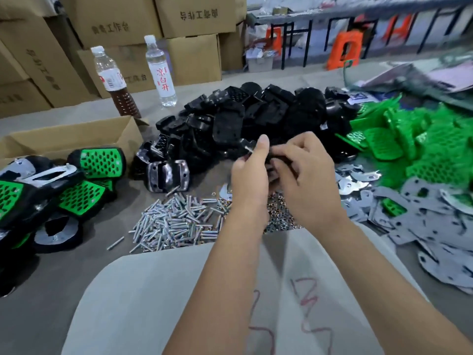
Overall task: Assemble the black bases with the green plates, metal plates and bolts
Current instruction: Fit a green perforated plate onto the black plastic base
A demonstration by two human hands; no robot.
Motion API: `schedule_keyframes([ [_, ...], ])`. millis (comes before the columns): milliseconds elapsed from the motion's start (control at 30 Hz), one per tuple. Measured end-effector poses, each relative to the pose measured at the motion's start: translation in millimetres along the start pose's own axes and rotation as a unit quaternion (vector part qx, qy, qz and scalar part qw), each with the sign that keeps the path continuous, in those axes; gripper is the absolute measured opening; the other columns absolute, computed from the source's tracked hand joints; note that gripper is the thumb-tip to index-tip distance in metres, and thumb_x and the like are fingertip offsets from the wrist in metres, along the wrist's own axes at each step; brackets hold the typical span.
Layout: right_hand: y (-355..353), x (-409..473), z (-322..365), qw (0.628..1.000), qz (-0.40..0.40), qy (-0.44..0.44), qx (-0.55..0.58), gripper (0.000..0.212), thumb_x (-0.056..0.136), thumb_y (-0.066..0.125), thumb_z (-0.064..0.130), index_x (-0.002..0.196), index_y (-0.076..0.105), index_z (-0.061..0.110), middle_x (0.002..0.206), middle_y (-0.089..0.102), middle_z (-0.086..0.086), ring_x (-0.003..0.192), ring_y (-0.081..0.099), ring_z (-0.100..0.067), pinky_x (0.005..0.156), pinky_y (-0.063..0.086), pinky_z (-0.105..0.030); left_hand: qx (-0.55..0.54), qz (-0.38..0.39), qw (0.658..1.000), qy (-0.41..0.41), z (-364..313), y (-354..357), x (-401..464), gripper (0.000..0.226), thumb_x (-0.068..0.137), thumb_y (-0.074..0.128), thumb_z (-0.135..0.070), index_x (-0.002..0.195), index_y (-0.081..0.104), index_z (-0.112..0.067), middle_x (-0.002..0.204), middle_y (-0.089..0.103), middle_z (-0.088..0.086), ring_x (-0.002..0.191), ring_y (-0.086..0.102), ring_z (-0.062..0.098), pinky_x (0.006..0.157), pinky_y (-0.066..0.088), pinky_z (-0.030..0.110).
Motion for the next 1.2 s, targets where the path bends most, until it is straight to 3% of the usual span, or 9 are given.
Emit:
schedule_keyframes([
  [167,-61.4,13.6,-62.6,0.989,-0.085,0.115,-0.043,0.017,0.098,0.062,0.015,0.105,0.078,0.015,0.095,0.075,-0.003,0.089,0.068,-0.019,0.084,0.053,-0.030,-0.052,0.033,0.995,-0.083,41.5,41.7,3.2,0.015,0.100,0.050,-0.003,0.105,0.062,0.004,0.089,0.073,0.019,0.078,0.076,0.032,0.070,0.065,0.040],
  [267,-83.3,33.8,-128.4,0.924,0.006,0.229,-0.305,0.035,0.094,0.060,0.008,0.128,0.069,0.014,0.126,0.064,-0.017,0.121,0.056,-0.037,0.099,0.045,-0.043,-0.004,0.050,0.995,-0.088,55.4,60.1,3.8,0.032,0.096,0.057,-0.004,0.127,0.056,0.007,0.123,0.068,0.029,0.111,0.070,0.048,0.082,0.064,0.051],
  [367,-86.2,35.4,-164.7,0.884,0.095,0.278,-0.363,0.070,0.093,0.066,0.004,0.156,0.037,0.016,0.150,0.042,-0.020,0.141,0.034,-0.041,0.106,0.042,-0.053,-0.003,0.101,0.989,-0.112,66.4,78.5,0.1,0.017,0.096,0.062,-0.017,0.108,0.067,-0.006,0.115,0.075,0.024,0.105,0.074,0.040,0.089,0.062,0.051],
  [533,-108.0,43.4,-162.8,0.900,-0.024,0.245,-0.359,0.050,0.090,0.054,-0.014,0.135,0.060,0.007,0.097,0.068,-0.018,0.089,0.059,-0.036,0.068,0.046,-0.041,-0.080,0.160,0.974,-0.141,75.5,89.9,-1.0,0.033,0.105,0.054,-0.035,0.103,0.070,-0.006,0.099,0.078,0.019,0.082,0.072,0.035,0.078,0.061,0.046],
  [633,-119.7,42.2,-138.4,0.936,-0.153,0.210,-0.239,0.030,0.102,0.053,-0.001,0.131,0.063,0.004,0.103,0.073,-0.019,0.088,0.068,-0.038,0.073,0.050,-0.042,-0.131,0.165,0.970,-0.122,71.2,86.9,1.1,0.042,0.106,0.049,-0.036,0.097,0.075,-0.004,0.106,0.074,0.023,0.095,0.069,0.038,0.088,0.058,0.048],
  [700,-106.5,38.8,-127.4,0.946,-0.194,0.252,0.054,0.023,0.107,0.052,0.008,0.127,0.059,-0.001,0.114,0.070,-0.021,0.088,0.075,-0.034,0.080,0.060,-0.040,-0.175,0.156,0.967,-0.097,61.9,82.0,4.4,0.042,0.107,0.044,-0.037,0.102,0.072,-0.005,0.107,0.071,0.025,0.098,0.066,0.038,0.091,0.057,0.047],
  [800,-55.6,29.8,-102.1,0.839,-0.166,0.311,0.414,0.019,0.109,0.046,0.005,0.121,0.059,-0.001,0.102,0.074,-0.019,0.073,0.078,-0.025,0.053,0.058,-0.029,-0.222,0.141,0.964,-0.050,44.7,59.7,13.4,0.048,0.108,0.034,-0.042,0.113,0.066,-0.007,0.107,0.066,0.024,0.096,0.062,0.035,0.098,0.050,0.048],
  [967,6.5,1.9,-66.5,0.844,-0.088,0.274,0.452,0.014,0.109,0.049,0.006,0.117,0.061,0.005,0.097,0.077,-0.019,0.072,0.077,-0.028,0.048,0.050,-0.028,-0.169,0.150,0.974,0.019,25.6,10.1,11.8,0.046,0.110,0.031,-0.041,0.122,0.058,-0.006,0.102,0.065,0.016,0.094,0.061,0.031,0.094,0.051,0.048],
  [1200,29.6,-16.5,-64.8,0.870,-0.016,0.243,0.428,0.015,0.108,0.052,0.008,0.113,0.064,0.015,0.098,0.078,-0.012,0.079,0.079,-0.033,0.046,0.046,-0.024,-0.010,-0.009,0.991,0.135,-3.7,-60.3,14.3,0.059,0.066,0.087,-0.052,0.104,0.059,-0.015,0.094,0.063,0.006,0.081,0.064,0.022,0.066,0.060,0.037],
])
Point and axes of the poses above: each hand's wrist, its own x-axis towards the middle knuckle, its own y-axis out of the palm, z = x × y, the point moved 7 cm from there along x, towards the middle knuckle
